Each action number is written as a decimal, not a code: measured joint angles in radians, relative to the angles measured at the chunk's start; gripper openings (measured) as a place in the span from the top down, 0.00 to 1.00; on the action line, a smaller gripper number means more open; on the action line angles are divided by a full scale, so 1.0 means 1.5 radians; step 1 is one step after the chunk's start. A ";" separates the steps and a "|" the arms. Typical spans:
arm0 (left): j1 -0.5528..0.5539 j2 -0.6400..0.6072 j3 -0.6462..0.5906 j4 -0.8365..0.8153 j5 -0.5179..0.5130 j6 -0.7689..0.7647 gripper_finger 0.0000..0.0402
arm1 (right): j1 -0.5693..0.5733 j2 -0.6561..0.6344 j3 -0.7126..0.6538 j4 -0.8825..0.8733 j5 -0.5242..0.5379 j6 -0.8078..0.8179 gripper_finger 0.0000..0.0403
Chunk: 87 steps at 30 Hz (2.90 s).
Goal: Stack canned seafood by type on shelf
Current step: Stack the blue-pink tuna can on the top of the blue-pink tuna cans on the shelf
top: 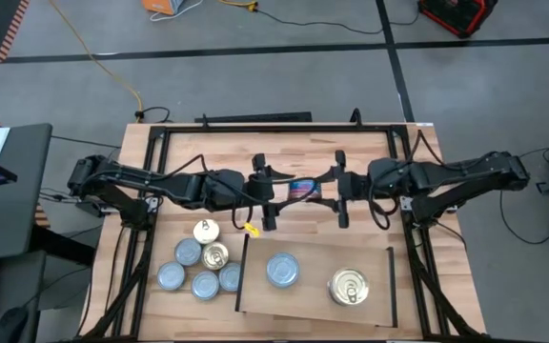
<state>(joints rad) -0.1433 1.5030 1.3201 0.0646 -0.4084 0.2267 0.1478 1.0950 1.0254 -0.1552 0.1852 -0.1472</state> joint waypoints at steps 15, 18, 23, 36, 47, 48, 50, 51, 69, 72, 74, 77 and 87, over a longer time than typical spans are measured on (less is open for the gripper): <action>-0.073 -0.042 -0.095 0.024 -0.064 0.117 0.30 | -0.056 -0.030 0.155 -0.386 -0.275 0.264 0.47; -0.102 -0.042 -0.151 0.142 -0.121 0.178 0.30 | -0.062 -0.028 0.166 -0.395 -0.418 0.318 0.46; -0.159 -0.043 -0.187 0.277 -0.207 0.297 0.29 | -0.047 -0.015 0.177 -0.385 -0.562 0.518 0.46; -0.249 -0.043 -0.187 0.293 -0.292 0.269 0.29 | 0.124 0.071 0.176 -0.324 -0.581 0.879 0.46; -0.261 -0.043 -0.187 0.332 -0.302 0.266 0.29 | 0.157 0.103 0.176 -0.276 -0.567 0.897 0.46; -0.262 -0.043 -0.187 0.330 -0.302 0.266 0.29 | 0.157 0.107 0.176 -0.272 -0.565 0.896 0.46; -0.262 -0.043 -0.187 0.328 -0.308 0.266 0.29 | 0.154 0.114 0.176 -0.269 -0.565 0.895 0.46; -0.262 -0.043 -0.187 0.328 -0.311 0.266 0.29 | 0.153 0.115 0.176 -0.267 -0.566 0.891 0.46; -0.261 -0.043 -0.187 0.312 -0.315 0.242 0.29 | 0.137 0.120 0.177 -0.333 -0.582 0.890 0.38; -0.261 -0.043 -0.187 0.309 -0.315 0.242 0.29 | 0.121 0.115 0.177 -0.355 -0.586 0.889 0.36; -0.259 -0.043 -0.187 0.309 -0.315 0.243 0.29 | 0.113 0.110 0.177 -0.372 -0.586 0.889 0.35; -0.252 -0.043 -0.187 0.299 -0.314 0.242 0.29 | 0.108 0.109 0.176 -0.377 -0.591 0.897 0.33; -0.234 -0.043 -0.187 0.278 -0.314 0.227 0.29 | 0.111 0.107 0.176 -0.377 -0.615 0.949 0.33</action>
<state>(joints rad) -0.4942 1.4387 1.0397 0.4812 -0.8791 0.5678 0.3149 1.2560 1.2892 -0.7212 -0.7368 1.2767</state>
